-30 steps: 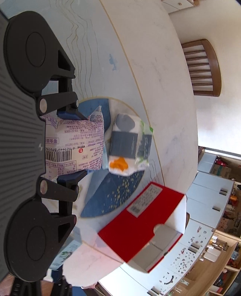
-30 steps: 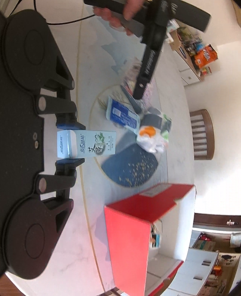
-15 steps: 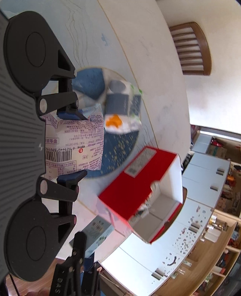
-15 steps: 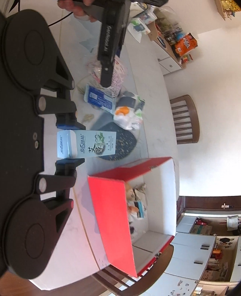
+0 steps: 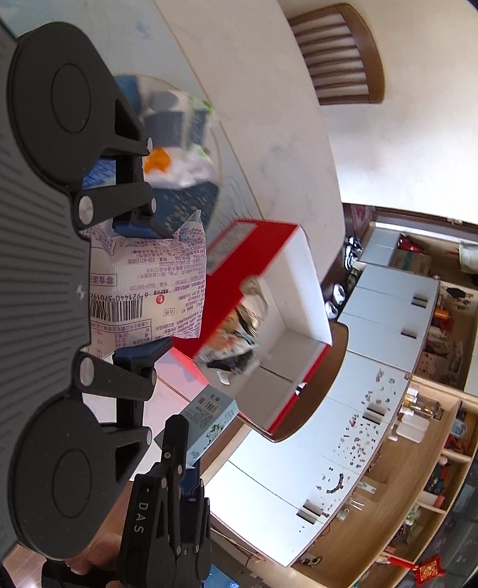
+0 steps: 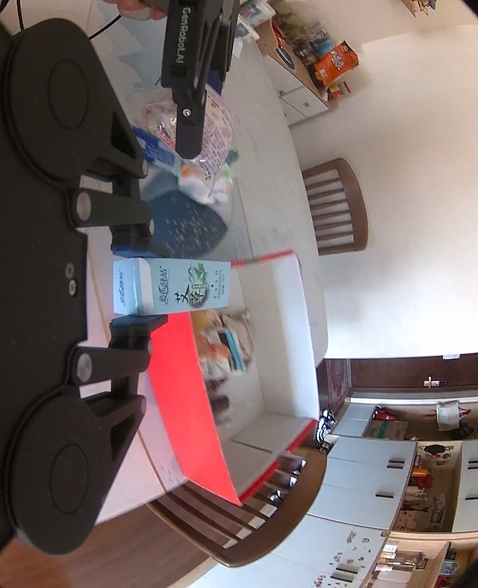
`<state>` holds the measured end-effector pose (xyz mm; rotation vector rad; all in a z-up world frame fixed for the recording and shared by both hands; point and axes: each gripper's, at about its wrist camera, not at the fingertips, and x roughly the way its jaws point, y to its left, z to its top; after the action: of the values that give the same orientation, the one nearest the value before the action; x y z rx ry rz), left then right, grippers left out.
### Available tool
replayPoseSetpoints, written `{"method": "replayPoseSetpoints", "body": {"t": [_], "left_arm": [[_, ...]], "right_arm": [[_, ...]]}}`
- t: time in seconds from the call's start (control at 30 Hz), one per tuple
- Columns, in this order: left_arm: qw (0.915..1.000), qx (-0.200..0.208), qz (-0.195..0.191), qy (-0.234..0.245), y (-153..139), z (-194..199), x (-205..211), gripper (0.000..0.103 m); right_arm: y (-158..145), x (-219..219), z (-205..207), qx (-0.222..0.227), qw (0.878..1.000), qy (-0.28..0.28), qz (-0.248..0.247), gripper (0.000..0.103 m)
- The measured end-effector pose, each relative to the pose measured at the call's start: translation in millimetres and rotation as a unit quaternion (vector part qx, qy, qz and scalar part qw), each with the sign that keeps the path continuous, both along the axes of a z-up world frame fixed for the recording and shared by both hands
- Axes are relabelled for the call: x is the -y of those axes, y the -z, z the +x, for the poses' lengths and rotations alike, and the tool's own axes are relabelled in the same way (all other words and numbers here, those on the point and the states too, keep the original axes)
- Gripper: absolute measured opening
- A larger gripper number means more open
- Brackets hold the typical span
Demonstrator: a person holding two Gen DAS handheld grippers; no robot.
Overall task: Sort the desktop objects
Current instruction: 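Lift and carry the light blue carton and purple-printed bread bag toward the red shoebox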
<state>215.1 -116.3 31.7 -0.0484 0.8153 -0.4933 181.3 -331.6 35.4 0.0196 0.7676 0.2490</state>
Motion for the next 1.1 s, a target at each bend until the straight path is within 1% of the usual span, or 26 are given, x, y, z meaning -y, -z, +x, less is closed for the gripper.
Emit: {"method": "replayPoseSetpoints", "body": {"t": [0.23, 0.4, 0.6, 0.77, 0.97, 1.1], "left_arm": [[0.9998, 0.011, 0.004, 0.016, -9.7, 27.0, 37.0, 0.052], [0.9995, 0.018, 0.014, 0.022, -14.0, 49.9, 61.7, 0.052], [0.9992, 0.017, 0.026, 0.025, -14.3, 80.2, 88.2, 0.052], [0.9976, 0.020, 0.060, 0.028, -7.8, 102.8, 111.2, 0.052], [0.9960, 0.010, 0.086, 0.020, 3.2, 134.4, 128.9, 0.052], [0.9962, -0.007, 0.086, 0.011, 9.5, 154.7, 135.6, 0.052]], "right_arm": [[-6.7, 31.5, 28.3, 0.005, 1.000, 0.011, 0.007, 0.028], [-7.4, 51.5, 52.3, 0.012, 1.000, 0.017, -0.002, 0.028], [-3.8, 71.6, 79.6, 0.008, 1.000, 0.019, -0.010, 0.028], [1.0, 84.3, 99.2, 0.001, 1.000, 0.015, -0.015, 0.028], [10.1, 95.5, 125.8, -0.013, 1.000, 0.010, -0.024, 0.028], [16.2, 97.1, 141.7, -0.018, 0.999, 0.002, -0.033, 0.028]]}}
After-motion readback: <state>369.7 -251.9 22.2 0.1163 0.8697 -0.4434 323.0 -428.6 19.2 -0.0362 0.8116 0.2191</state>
